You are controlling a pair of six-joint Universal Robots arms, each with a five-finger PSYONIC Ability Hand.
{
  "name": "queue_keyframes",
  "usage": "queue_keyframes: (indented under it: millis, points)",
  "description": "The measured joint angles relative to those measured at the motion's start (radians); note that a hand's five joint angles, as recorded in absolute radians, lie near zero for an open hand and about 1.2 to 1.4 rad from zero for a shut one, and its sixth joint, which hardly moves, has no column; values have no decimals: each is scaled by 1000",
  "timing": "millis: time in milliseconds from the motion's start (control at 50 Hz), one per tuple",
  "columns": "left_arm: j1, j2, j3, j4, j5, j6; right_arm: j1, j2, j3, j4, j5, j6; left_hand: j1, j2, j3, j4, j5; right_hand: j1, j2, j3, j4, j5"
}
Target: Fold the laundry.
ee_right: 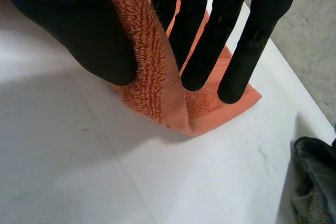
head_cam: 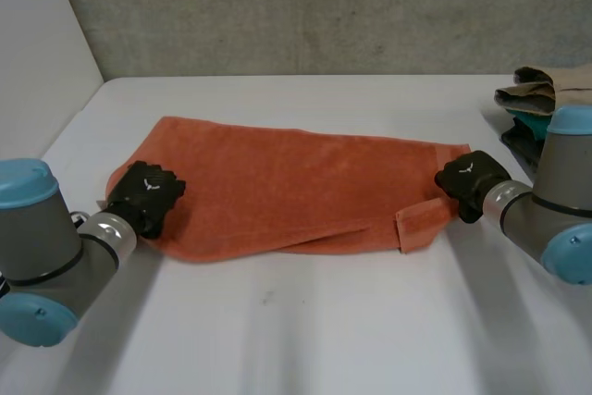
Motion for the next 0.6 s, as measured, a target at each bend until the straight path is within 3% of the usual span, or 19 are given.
queue_keyframes:
  millis: [100,120,220,240,260,340,500,600]
  points:
    - [14,-4,7,-8,15,2,-8,-18,-5,0,-6,0,0,0,0,0,0,-112,-156,-155,-161,-129]
    - [14,-2,10,-9,16,1,-8,-26,-7,-1,-5,5,0,0,0,0,0,-310,-366,-360,-367,-325]
    - [10,10,19,-9,13,-7,-4,-70,-12,2,-3,25,-25,-65,-60,-67,-35,-593,-644,-646,-659,-641]
    - [9,11,19,-9,12,-8,-3,-75,-12,3,-3,26,-25,-65,-60,-67,-35,-595,-651,-652,-666,-648]
    - [8,14,21,-10,11,-12,0,-95,-14,11,-4,29,-271,-272,-264,-279,-245,-595,-656,-658,-673,-655]
    - [8,22,22,-18,8,-27,18,-148,-15,60,-18,22,-516,-529,-519,-535,-504,-595,-659,-659,-678,-660]
    - [24,39,19,-59,-3,-48,80,-205,27,215,-112,-57,-594,-629,-619,-641,-614,-604,-669,-670,-686,-672]
    - [40,48,17,-72,-4,-53,110,-206,100,197,-156,-134,-606,-643,-630,-655,-627,-626,-685,-686,-705,-686]
